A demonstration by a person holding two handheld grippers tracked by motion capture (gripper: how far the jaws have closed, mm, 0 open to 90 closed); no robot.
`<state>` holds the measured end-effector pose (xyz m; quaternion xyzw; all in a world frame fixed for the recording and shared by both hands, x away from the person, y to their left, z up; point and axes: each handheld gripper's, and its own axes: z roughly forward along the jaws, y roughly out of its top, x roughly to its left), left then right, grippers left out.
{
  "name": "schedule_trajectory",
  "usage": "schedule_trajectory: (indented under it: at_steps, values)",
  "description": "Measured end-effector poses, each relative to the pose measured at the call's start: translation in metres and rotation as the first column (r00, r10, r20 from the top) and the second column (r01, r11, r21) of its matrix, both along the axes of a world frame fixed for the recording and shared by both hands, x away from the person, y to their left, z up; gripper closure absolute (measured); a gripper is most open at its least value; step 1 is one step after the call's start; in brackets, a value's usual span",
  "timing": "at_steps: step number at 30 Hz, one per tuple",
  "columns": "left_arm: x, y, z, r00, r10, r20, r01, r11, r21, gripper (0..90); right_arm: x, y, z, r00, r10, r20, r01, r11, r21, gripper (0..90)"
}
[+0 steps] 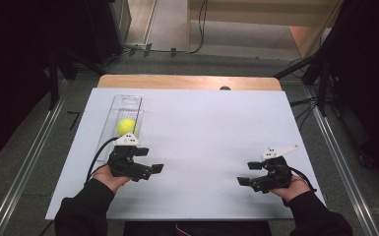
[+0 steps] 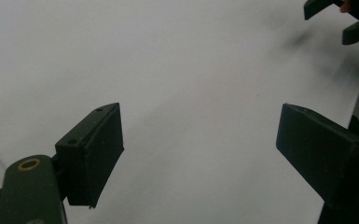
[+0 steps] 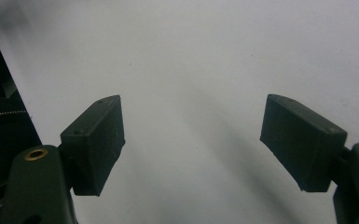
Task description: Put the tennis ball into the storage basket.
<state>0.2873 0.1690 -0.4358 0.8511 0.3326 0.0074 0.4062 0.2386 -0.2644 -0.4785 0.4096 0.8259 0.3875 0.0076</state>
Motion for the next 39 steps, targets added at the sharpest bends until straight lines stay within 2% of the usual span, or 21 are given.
schedule_trajectory:
  at_steps: [6, 11, 17, 20, 24, 28, 32, 35, 39]
  values:
    - [-0.006, 0.002, -0.007, 0.9995, -0.025, -0.02, 0.025, 0.9997, 0.006, 15.3, 0.0, 0.0, 0.0, 1.0, -0.001, -0.001, 0.001, 1.0, -0.001, 19.7]
    - [-0.01, 0.004, -0.013, 0.9987, -0.04, -0.033, 0.041, 0.9988, 0.027, 15.2, 0.0, 0.0, 0.0, 1.0, 0.001, -0.001, -0.001, 1.0, 0.0, 19.7]
    - [-0.011, 0.008, -0.018, 0.9982, -0.052, -0.03, 0.053, 0.9974, 0.048, 15.3, 0.0, 0.0, 0.0, 1.0, -0.001, -0.004, 0.001, 1.0, -0.002, 19.7]
    - [-0.012, 0.01, -0.02, 0.9984, -0.043, -0.038, 0.044, 0.9981, 0.042, 15.3, 0.0, 0.0, 0.0, 1.0, -0.002, -0.003, 0.002, 1.0, -0.003, 19.7]
    - [-0.014, 0.013, -0.022, 0.9977, -0.052, -0.044, 0.054, 0.9976, 0.044, 15.3, 0.0, 0.0, 0.0, 1.0, -0.003, -0.003, 0.003, 1.0, -0.003, 19.7]
    - [-0.017, 0.016, -0.023, 0.9977, -0.061, -0.029, 0.062, 0.9967, 0.052, 15.2, 0.0, 0.0, 0.0, 1.0, -0.003, -0.003, 0.003, 1.0, -0.002, 19.7]
    - [-0.02, 0.017, -0.024, 0.9962, -0.075, -0.043, 0.077, 0.9963, 0.039, 15.3, 0.0, 0.0, 0.0, 1.0, -0.004, -0.003, 0.004, 1.0, -0.002, 19.7]
    - [-0.021, 0.017, -0.026, 0.9952, -0.083, -0.051, 0.086, 0.9948, 0.056, 15.2, 0.0, 0.0, 0.0, 1.0, -0.004, -0.003, 0.004, 1.0, -0.002, 19.7]
    - [-0.022, 0.017, -0.028, 0.9946, -0.09, -0.052, 0.093, 0.994, 0.058, 15.3, 0.0, 0.0, 0.0, 1.0, -0.003, -0.003, 0.003, 1.0, -0.004, 19.7]
